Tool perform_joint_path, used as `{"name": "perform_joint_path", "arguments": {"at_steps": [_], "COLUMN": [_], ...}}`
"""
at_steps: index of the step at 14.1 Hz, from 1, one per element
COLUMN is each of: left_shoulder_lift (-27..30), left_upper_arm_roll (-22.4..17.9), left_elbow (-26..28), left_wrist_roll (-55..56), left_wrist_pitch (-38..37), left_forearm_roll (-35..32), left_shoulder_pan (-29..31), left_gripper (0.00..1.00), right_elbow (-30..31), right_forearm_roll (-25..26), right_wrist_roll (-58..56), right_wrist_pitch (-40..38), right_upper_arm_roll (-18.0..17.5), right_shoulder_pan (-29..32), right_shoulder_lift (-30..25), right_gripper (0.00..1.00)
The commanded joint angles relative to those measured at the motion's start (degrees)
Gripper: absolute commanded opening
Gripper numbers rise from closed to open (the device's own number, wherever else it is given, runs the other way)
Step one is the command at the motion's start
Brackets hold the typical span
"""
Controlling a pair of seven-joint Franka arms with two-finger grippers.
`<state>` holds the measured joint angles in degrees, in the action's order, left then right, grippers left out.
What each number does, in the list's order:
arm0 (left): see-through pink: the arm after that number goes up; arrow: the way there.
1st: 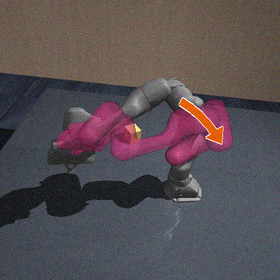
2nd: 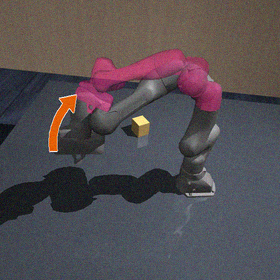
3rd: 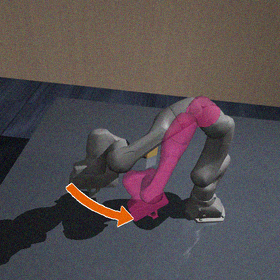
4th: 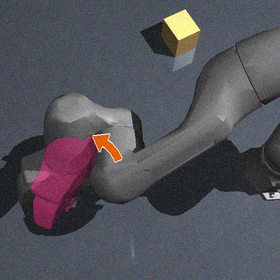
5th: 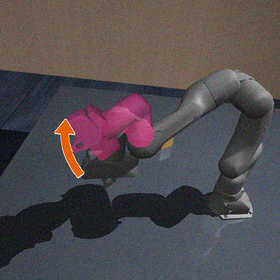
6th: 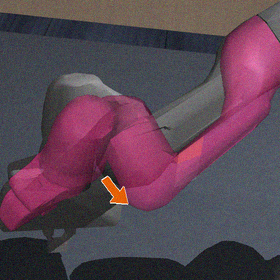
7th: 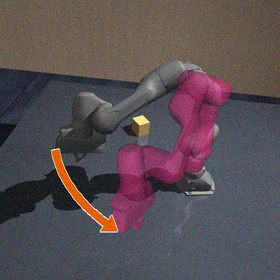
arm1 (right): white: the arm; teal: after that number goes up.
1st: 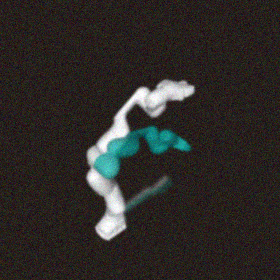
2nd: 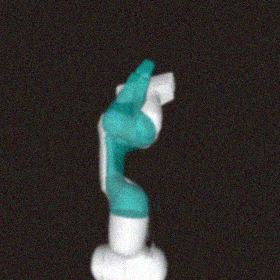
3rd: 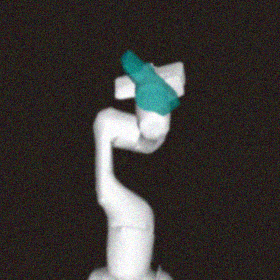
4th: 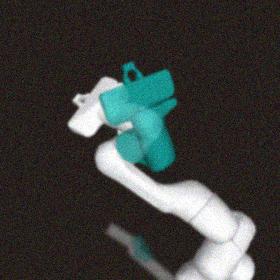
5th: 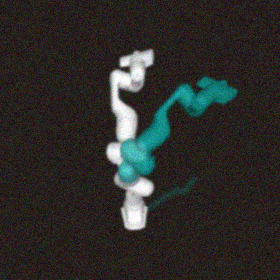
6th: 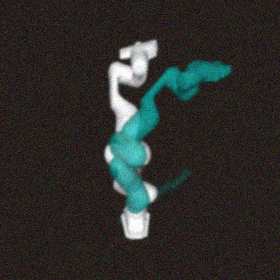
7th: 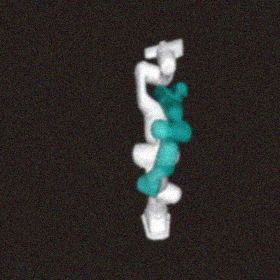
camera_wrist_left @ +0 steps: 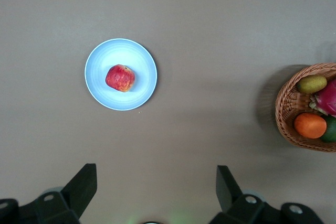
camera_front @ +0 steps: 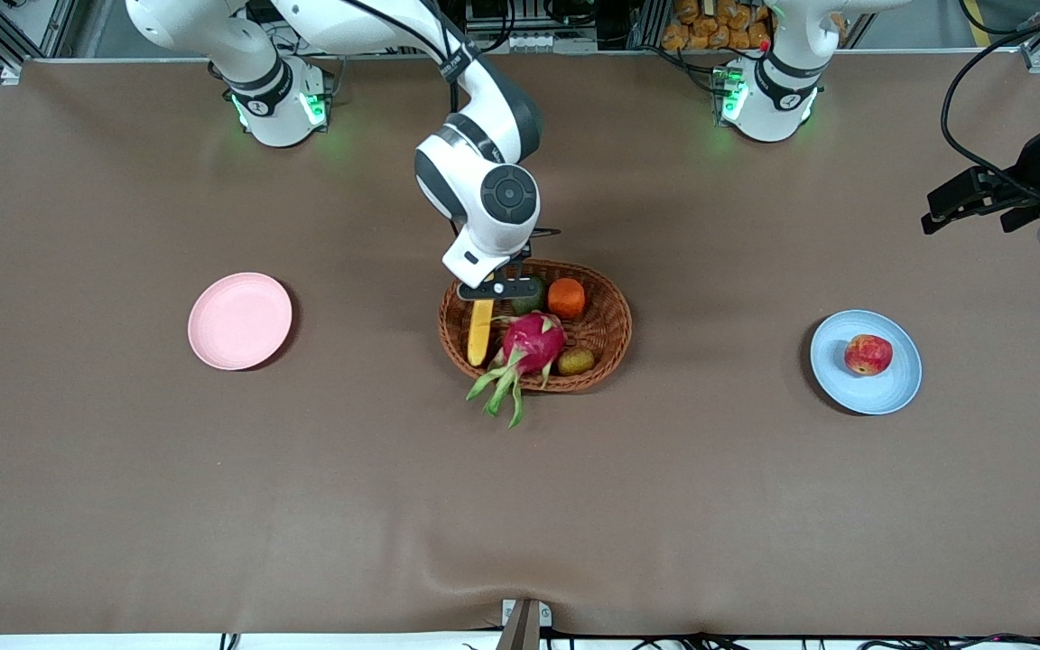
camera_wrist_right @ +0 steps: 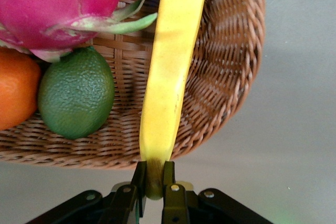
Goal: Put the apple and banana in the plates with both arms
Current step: 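Lift the banana and carry it over the pink plate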
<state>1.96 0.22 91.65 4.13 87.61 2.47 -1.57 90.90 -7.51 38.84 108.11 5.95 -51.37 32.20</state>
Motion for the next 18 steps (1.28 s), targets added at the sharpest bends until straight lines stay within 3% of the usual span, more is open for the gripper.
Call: {"name": "perform_joint_path", "arguments": {"at_steps": [1, 5, 9, 14, 18], "left_shoulder_lift": [-0.46, -0.46, -0.55, -0.55, -0.64], "left_upper_arm_roll": [0.21, 0.21, 0.21, 0.21, 0.21], "left_elbow": [-0.95, -0.95, -1.04, -1.13, -1.13], "left_wrist_roll": [-0.97, -0.88, -0.70, -0.79, -0.62], "left_wrist_pitch": [-0.86, -0.86, -0.86, -0.86, -0.86], "left_forearm_roll": [-0.98, -0.98, -0.98, -0.98, -0.98], "left_shoulder_pan": [0.16, 0.16, 0.07, 0.07, -0.10], "left_gripper": [1.00, 1.00, 1.00, 1.00, 1.00], "right_elbow": [-0.11, -2.83, -3.81, -2.23, 5.40], "right_forearm_roll": [-0.66, -3.82, -3.39, 4.08, 6.54], "right_wrist_roll": [0.45, -0.25, -0.96, -4.12, -11.67], "right_wrist_pitch": [-3.25, -10.70, -16.95, -26.01, -25.41], "right_upper_arm_roll": [-0.41, -0.32, -0.32, -0.06, -0.06], "right_shoulder_pan": [2.32, 7.23, 13.47, 18.14, 24.55], "right_shoulder_lift": [-3.89, -8.55, -13.46, -18.66, -22.44], "right_gripper": [0.00, 0.00, 0.00, 0.00, 0.00]}}
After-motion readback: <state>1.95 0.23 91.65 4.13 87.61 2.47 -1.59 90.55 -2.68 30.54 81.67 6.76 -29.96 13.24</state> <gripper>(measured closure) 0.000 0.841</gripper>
